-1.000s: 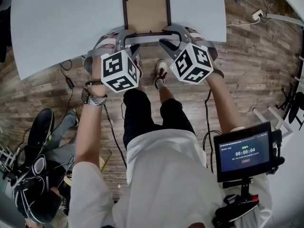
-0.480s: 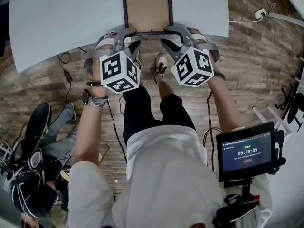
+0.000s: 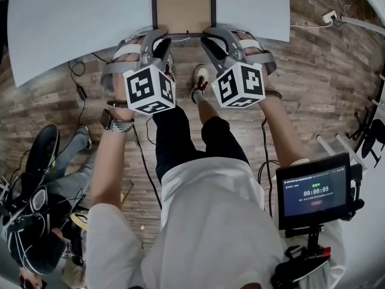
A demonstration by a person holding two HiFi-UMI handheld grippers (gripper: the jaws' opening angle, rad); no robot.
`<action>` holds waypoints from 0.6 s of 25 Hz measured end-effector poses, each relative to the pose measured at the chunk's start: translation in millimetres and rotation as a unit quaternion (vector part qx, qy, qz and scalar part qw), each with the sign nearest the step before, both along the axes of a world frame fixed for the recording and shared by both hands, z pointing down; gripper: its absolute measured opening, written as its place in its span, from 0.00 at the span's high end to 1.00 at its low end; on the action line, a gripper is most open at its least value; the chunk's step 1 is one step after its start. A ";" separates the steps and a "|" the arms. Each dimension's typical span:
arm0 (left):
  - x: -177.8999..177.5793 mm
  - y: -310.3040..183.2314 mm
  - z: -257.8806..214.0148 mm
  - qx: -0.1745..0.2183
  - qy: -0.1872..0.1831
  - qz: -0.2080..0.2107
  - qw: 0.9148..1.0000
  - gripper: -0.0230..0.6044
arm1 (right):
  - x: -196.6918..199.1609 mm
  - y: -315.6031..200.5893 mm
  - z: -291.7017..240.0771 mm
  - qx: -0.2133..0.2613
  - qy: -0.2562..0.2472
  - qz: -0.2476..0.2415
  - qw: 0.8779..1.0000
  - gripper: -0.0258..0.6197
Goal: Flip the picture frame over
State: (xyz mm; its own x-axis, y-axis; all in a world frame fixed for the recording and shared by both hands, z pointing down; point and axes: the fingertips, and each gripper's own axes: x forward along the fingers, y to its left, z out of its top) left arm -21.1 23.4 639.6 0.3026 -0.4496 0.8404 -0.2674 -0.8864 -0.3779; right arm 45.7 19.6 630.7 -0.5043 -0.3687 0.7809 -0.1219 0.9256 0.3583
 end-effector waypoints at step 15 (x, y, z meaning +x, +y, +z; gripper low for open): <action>-1.1 23.2 -11.5 -0.020 -0.002 0.014 1.000 0.86 | -1.8 18.7 -11.1 -0.040 0.004 -0.025 0.999 0.86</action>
